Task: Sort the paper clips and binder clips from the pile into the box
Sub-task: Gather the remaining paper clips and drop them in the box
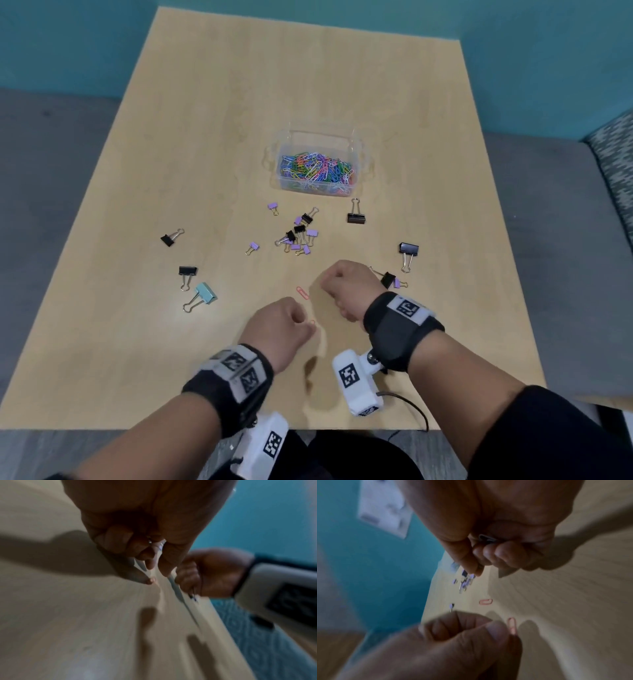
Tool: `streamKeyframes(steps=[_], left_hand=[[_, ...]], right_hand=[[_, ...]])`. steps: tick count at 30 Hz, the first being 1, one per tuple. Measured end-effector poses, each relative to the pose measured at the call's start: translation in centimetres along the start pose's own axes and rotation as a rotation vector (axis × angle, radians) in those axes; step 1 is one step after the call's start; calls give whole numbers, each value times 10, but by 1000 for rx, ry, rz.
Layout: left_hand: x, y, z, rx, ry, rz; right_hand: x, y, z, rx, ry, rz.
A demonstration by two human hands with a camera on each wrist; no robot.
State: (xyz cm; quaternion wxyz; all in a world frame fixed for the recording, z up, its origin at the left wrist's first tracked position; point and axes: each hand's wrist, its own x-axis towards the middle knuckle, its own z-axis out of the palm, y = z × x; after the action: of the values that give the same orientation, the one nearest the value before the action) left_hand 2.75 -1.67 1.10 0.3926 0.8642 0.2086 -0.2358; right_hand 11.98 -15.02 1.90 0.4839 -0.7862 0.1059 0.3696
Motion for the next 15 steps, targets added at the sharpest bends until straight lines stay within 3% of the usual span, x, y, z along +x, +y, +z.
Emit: streamKeyframes(steps=[2,3,6,9,12,15], left_hand=[[-2,7,9,186,24,80],[-1,9,11,235,26,106],[0,12,10,326,-10,166],[-1,10,9,364,-43,209],[-1,5,6,178,-49,170],[3,-8,-8,-360,-27,-49]], right_hand=[[5,-9,10,-228,-9,-77],[7,-13,14,-222,-18,-61],[5,-19,12,313,-63,140],[0,-15,-5,932,-206,223],[-1,-9,-12,999,-188,246],[1,-13,-8,695,-86,227]])
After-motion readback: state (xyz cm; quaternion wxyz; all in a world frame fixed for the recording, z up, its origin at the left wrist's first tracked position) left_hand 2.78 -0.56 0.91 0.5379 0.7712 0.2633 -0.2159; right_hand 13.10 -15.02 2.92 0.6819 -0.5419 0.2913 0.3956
